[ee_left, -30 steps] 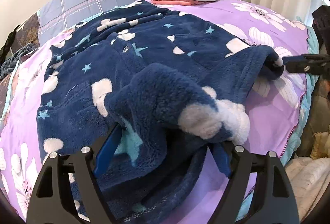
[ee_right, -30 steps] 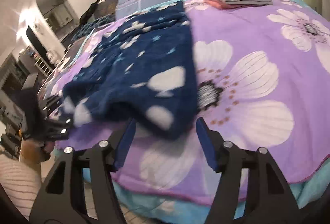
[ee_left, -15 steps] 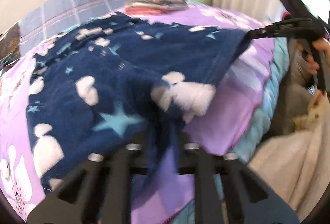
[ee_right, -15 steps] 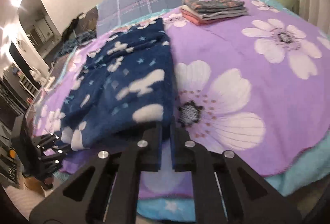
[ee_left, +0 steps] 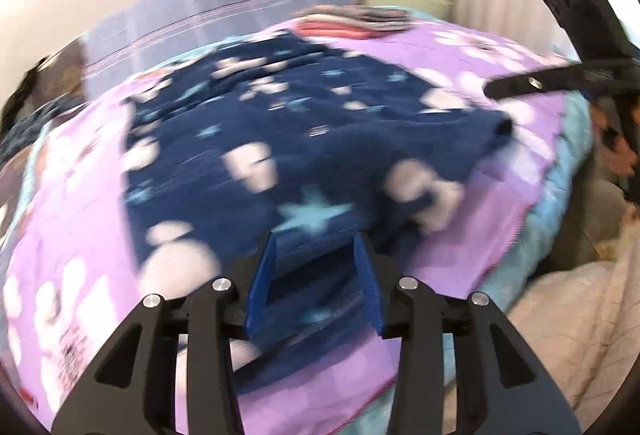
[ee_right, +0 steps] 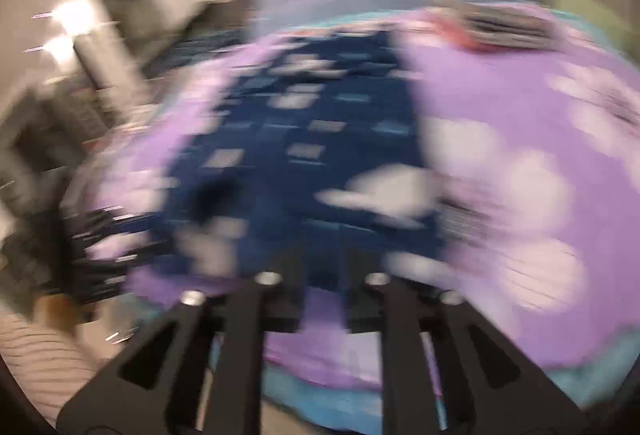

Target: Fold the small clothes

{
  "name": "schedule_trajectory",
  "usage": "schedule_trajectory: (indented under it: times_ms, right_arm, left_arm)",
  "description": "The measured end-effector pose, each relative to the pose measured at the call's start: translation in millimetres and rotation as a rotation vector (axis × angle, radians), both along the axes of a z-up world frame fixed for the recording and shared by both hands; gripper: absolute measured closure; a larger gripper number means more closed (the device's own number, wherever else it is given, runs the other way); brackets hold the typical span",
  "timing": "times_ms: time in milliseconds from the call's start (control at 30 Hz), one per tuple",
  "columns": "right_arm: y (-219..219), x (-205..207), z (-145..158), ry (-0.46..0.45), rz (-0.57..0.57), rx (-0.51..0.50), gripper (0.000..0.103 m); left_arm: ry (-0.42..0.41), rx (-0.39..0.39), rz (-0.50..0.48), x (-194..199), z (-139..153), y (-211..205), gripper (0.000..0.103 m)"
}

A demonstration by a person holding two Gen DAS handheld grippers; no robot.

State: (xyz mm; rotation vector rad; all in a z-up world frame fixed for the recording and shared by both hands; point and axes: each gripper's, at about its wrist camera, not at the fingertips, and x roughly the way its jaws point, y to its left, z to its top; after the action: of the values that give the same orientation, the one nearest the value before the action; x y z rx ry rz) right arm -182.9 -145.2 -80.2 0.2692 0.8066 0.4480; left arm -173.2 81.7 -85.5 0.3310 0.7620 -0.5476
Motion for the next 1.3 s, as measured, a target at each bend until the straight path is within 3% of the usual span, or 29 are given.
schedule_trajectory:
  times_ms: [100,167,200,233,267,300,333,433,500,600,733,867,933,1033,1167,1300]
  right_arm:
    - [43.4,27.8,-10.3,0.057,0.164,0.071,0.068]
    - [67.2,48.1,-19.2,0.08,0.195,0.052,0.036]
    - [75.1,55.5,-24.3,0.095,0.198,0.049,0.034]
    - [81.5,65.6,-32.0,0.133,0.208,0.064,0.034]
    - [86.4,72.1,-36.7,0.163,0.215,0.076,0.045]
    - [90.7,76.2,-39.8,0.19,0.223,0.084,0.061]
    - [95.7,80.5,-38.3,0.217,0.251,0.091,0.097]
    - [78.0,69.3,-5.8,0.116,0.296,0.238,0.097]
    - [61.0,60.0,14.0,0.083,0.267,0.237,0.097]
    - [36.3,59.5,0.3,0.162,0.195,0.253,0.097]
    - [16.4,59.1,-57.4,0.335,0.066,0.222,0.095]
    - [11.4,47.1,-62.0,0.295,0.052,0.225,0.09]
    - [11.4,42.2,-54.9,0.263,0.064,0.214,0.08]
    - [15.7,31.5,-44.2,0.205,0.131,0.147,0.073]
    - [27.8,18.9,-53.3,0.194,0.148,-0.096,0.074]
    - [30.0,16.0,-66.7,0.189,0.131,-0.17,0.074]
  left_arm:
    - [0.004,0.063,0.13,3.4,-6.3,24.5,0.062]
    - [0.012,0.116,0.21,3.8,-13.7,41.4,0.06]
    - [0.02,0.137,0.237,3.9,-17.7,48.8,0.055]
    - [0.029,0.155,0.262,3.3,-21.9,54.4,0.049]
    - [0.032,0.164,0.275,1.9,-24.7,58.6,0.047]
    - [0.033,0.166,0.277,1.0,-26.2,60.5,0.044]
    - [0.03,0.173,0.279,0.9,-28.6,63.3,0.041]
    - [0.016,0.192,0.295,1.6,-31.3,67.9,0.03]
    - [0.032,0.195,0.293,3.3,-32.4,69.7,0.03]
    - [0.02,0.237,0.274,3.4,-35.1,65.9,0.03]
    - [0.02,0.237,0.267,1.6,-31.9,68.8,0.03]
    - [0.021,0.24,0.267,2.3,-34.5,67.4,0.03]
    - [0.023,0.237,0.273,3.3,-36.3,65.9,0.03]
    - [0.032,0.216,0.291,6.7,-36.6,63.6,0.03]
    - [0.019,0.204,0.27,5.0,-35.4,53.3,0.03]
    - [-0.005,0.25,0.252,4.7,-38.7,44.6,0.03]
